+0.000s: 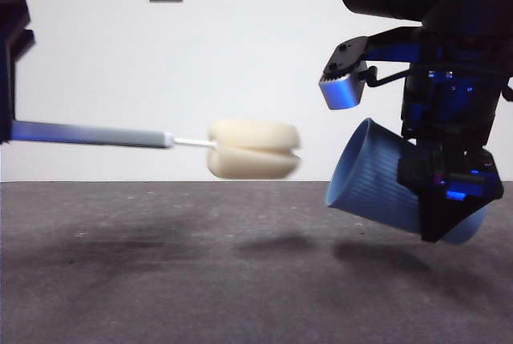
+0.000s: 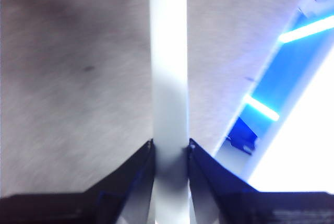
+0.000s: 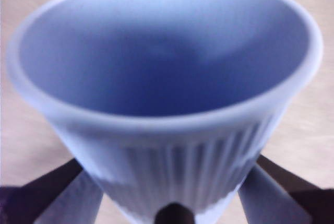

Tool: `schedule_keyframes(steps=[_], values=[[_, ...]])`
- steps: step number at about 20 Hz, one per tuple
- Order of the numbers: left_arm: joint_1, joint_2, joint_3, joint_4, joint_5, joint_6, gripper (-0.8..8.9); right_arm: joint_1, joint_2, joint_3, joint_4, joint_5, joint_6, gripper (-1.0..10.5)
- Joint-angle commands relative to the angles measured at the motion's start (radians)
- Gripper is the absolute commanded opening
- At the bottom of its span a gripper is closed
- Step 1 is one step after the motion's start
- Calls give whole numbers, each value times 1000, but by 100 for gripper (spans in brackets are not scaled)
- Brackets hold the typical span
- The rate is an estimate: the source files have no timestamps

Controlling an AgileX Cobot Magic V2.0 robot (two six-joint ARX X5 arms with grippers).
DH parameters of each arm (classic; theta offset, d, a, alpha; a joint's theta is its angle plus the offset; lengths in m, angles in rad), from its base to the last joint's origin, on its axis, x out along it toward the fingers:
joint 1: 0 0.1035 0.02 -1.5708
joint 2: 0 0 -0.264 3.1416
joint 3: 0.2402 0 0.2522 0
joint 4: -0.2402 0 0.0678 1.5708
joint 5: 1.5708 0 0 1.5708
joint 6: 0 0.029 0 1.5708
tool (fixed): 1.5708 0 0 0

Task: Pick up the cup brush,pick up the cup,insert the brush into the cup,clean the cup,put the cup brush back,put the cup back to the fixed position on the table

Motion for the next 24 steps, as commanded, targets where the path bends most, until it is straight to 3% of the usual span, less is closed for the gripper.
schedule_keyframes(steps=[1, 5, 11, 17, 21, 24], values=[[-25, 21, 1, 7, 5, 11, -9, 13, 6, 16, 1, 65, -111, -13], [-58, 56, 1, 39, 22, 9, -9, 38, 6, 31, 1, 96, -213, -13], [-91, 82, 1, 75, 27, 8, -9, 120, 6, 31, 6, 129, -302, -13], [-171, 98, 1, 170, 106, -56, -9, 213, 7, 31, 38, 137, -320, -13], [-232, 109, 1, 222, 103, -102, -9, 245, 7, 31, 38, 142, -304, -13], [-230, 109, 1, 159, 56, -119, -8, 242, 7, 31, 5, 169, -267, -13]])
